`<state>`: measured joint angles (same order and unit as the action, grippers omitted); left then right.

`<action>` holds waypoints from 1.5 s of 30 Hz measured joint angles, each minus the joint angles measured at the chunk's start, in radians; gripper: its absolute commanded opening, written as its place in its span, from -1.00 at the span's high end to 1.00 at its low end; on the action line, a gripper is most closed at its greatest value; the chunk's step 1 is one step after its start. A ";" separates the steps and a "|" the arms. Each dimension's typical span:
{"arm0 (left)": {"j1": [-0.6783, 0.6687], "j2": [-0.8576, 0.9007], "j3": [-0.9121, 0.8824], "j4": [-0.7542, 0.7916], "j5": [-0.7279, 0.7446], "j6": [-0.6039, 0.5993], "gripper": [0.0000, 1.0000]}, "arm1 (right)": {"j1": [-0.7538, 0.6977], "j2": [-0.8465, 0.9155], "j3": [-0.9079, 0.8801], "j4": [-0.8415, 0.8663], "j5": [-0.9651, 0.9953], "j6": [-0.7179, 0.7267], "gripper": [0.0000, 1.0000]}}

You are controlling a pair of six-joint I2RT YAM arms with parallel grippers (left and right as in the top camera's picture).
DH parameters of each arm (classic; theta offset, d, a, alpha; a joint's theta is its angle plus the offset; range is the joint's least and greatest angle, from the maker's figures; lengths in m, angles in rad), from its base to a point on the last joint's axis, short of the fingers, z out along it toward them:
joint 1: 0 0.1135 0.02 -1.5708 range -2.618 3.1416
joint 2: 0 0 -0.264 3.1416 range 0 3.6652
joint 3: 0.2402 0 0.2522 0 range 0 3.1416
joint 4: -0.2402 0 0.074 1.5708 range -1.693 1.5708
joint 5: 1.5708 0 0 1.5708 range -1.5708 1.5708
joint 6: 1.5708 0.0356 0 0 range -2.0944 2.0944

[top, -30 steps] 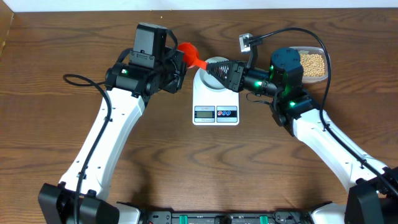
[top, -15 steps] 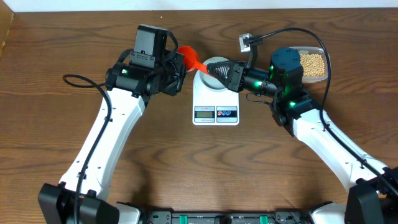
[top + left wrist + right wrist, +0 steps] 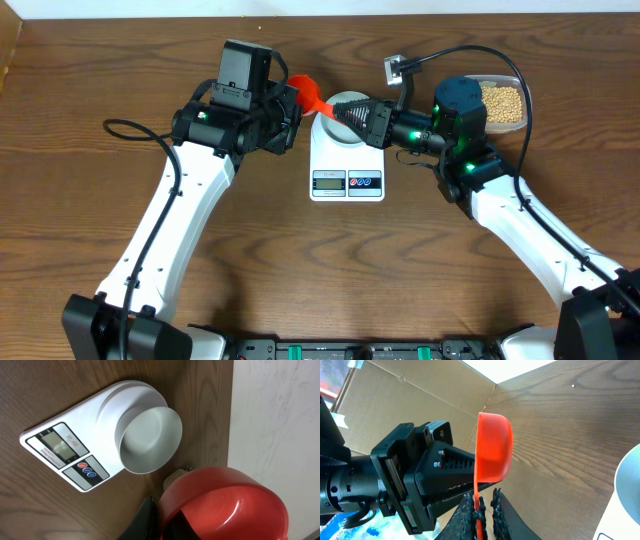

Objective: Scoop item into bowl and weigh 50g on scale
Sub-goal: 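Grasp scoop handle with right gripper and release it from left gripper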

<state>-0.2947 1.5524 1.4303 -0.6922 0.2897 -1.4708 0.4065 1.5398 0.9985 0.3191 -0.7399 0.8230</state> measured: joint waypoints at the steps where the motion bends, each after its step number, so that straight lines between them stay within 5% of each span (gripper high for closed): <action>1: 0.000 0.000 0.000 0.000 0.000 0.000 0.85 | 0.000 0.000 0.000 0.000 0.000 0.000 0.79; 37: -0.002 0.000 0.000 -0.003 0.001 0.000 0.86 | 0.023 0.000 0.000 -0.001 0.000 0.000 0.74; 45: -0.002 0.000 0.000 -0.008 0.004 0.000 0.86 | 0.023 0.000 0.000 0.003 0.007 0.000 0.87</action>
<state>-0.2966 1.5524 1.4303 -0.7006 0.2939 -1.4704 0.4297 1.5398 0.9985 0.3225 -0.7330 0.8230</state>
